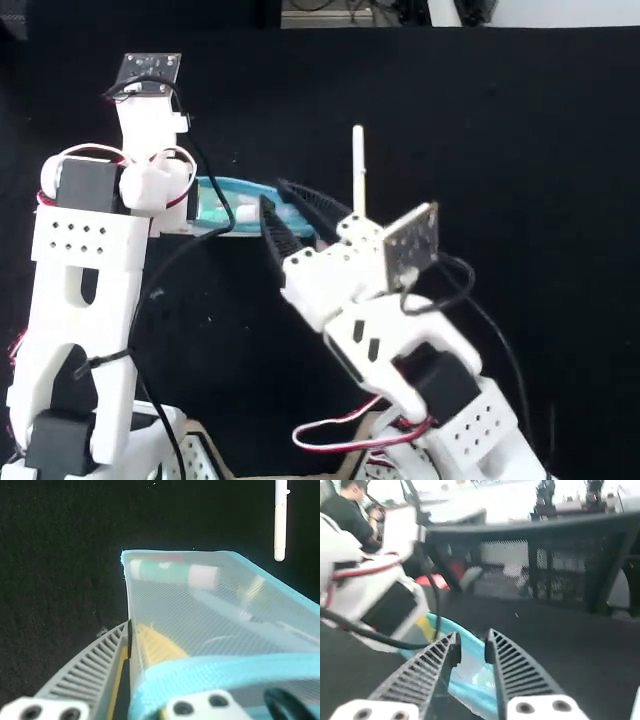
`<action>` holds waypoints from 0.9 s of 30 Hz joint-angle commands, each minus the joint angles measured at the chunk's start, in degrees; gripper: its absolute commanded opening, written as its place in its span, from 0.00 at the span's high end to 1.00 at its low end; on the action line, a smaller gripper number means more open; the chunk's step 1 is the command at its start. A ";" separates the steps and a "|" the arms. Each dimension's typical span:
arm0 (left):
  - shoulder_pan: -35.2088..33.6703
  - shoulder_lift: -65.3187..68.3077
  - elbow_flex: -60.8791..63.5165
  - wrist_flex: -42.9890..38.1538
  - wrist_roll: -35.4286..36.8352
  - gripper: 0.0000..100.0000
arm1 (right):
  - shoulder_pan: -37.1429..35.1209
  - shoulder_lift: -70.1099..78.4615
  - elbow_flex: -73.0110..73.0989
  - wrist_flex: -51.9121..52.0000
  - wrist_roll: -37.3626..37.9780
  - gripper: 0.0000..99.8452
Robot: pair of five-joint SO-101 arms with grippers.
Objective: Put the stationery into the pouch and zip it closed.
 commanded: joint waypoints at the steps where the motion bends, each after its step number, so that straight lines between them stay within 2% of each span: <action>1: 0.84 3.52 0.57 0.97 0.18 0.97 | 2.64 6.64 -5.32 0.97 0.44 0.95; 5: 0.75 3.52 0.92 0.79 0.18 0.97 | 3.78 12.18 -12.53 6.86 0.62 0.96; 11: 0.66 3.52 2.07 -0.53 0.44 0.97 | 3.78 13.58 -33.10 29.01 7.65 0.96; 18: 0.57 3.52 2.51 -0.44 0.53 0.97 | 8.53 24.75 -46.20 34.99 5.71 0.96; 27: 0.57 3.43 7.34 -6.24 2.99 0.97 | 5.45 44.44 -68.70 59.87 5.80 0.96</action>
